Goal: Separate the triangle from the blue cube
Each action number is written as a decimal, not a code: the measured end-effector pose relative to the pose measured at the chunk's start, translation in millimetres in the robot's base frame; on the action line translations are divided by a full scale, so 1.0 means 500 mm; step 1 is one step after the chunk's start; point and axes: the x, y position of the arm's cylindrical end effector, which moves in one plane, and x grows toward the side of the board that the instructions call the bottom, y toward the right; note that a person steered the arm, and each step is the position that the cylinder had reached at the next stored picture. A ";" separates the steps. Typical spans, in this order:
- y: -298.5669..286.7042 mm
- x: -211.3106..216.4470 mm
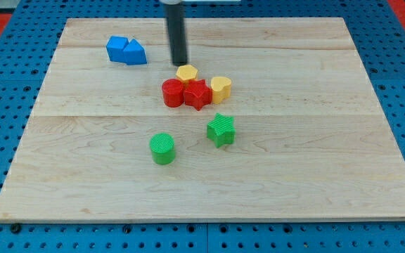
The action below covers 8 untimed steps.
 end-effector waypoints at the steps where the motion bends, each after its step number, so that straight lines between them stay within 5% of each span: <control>1: 0.031 -0.011; 5: -0.130 -0.092; 8: -0.215 -0.022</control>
